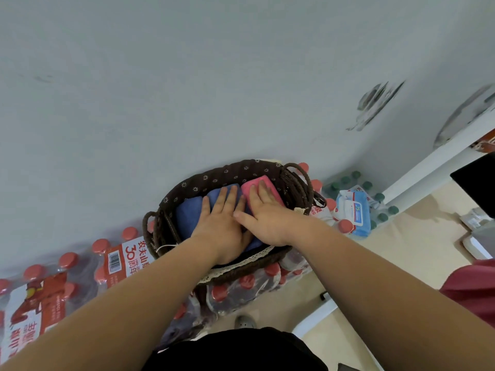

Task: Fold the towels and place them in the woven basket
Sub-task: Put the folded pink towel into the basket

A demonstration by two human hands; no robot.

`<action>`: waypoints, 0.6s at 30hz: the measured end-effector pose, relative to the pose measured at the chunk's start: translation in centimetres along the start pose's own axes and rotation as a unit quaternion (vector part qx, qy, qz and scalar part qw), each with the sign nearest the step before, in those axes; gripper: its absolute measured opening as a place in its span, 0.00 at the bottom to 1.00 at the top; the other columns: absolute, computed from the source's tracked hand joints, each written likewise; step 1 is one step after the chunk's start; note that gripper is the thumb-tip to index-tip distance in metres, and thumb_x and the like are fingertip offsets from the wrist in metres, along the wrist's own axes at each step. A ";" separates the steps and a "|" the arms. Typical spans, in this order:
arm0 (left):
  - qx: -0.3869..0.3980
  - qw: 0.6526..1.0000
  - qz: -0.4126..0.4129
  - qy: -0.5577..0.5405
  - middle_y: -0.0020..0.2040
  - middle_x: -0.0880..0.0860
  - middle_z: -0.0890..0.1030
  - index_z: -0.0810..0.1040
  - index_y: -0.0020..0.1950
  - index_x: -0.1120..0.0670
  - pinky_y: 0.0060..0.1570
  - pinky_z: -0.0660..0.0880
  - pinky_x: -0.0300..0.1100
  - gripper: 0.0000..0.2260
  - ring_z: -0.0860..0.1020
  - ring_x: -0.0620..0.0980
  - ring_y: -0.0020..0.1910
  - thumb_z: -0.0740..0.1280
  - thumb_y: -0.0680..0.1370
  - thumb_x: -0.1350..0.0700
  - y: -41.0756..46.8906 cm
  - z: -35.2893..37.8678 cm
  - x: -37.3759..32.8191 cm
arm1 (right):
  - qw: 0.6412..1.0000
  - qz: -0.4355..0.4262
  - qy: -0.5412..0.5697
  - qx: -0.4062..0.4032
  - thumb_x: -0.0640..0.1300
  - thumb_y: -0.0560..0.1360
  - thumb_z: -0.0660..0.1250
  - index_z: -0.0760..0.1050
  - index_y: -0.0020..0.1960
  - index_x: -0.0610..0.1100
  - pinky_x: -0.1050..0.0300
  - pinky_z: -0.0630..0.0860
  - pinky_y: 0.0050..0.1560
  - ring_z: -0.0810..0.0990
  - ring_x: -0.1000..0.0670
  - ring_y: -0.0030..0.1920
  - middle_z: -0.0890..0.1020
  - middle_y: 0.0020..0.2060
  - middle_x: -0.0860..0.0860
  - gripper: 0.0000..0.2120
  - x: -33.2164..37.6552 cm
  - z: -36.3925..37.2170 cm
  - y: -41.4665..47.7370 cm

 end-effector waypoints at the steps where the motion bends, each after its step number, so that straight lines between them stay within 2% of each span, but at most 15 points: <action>1: 0.003 1.000 -0.008 0.001 0.80 0.55 0.33 0.37 0.80 0.54 0.75 0.37 0.62 0.36 0.32 0.55 0.78 0.48 0.81 0.37 0.1 0.4 -0.1 | 1.000 0.012 0.021 0.009 0.69 0.79 0.49 0.32 0.79 0.43 0.49 0.37 0.78 0.31 0.46 0.78 0.30 0.77 0.44 0.44 -0.1 0.2 0.1; 8: 0.045 0.998 -0.014 0.036 0.77 0.55 0.27 0.31 0.79 0.53 0.75 0.35 0.62 0.37 0.27 0.56 0.76 0.48 0.81 0.37 1.1 1.9 0.0 | 0.997 0.058 -0.012 0.057 0.80 0.70 0.44 0.30 0.79 0.48 0.44 0.34 0.77 0.26 0.44 0.76 0.26 0.75 0.47 0.52 -1.0 2.1 2.1; 14: 0.027 0.999 -0.013 0.019 0.79 0.55 0.32 0.33 0.79 0.51 0.75 0.37 0.61 0.39 0.30 0.56 0.77 0.50 0.80 0.35 0.8 0.9 -0.2 | 0.997 0.052 0.010 0.055 0.77 0.73 0.44 0.33 0.80 0.48 0.45 0.34 0.75 0.27 0.45 0.77 0.28 0.77 0.47 0.49 -1.0 1.3 1.8; 18: 0.015 1.000 -0.004 0.008 0.80 0.54 0.33 0.34 0.80 0.51 0.75 0.39 0.63 0.40 0.32 0.55 0.78 0.52 0.79 0.34 0.6 0.6 0.0 | 0.999 0.044 0.008 0.017 0.75 0.75 0.43 0.37 0.81 0.46 0.46 0.37 0.77 0.32 0.45 0.78 0.34 0.79 0.46 0.47 -0.4 0.5 1.3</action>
Point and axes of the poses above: each hand's wrist, its own y-axis towards the middle knuckle, its own z-axis out of the palm, x = y × z, the point moved 10 cm from there along y, towards the middle knuckle
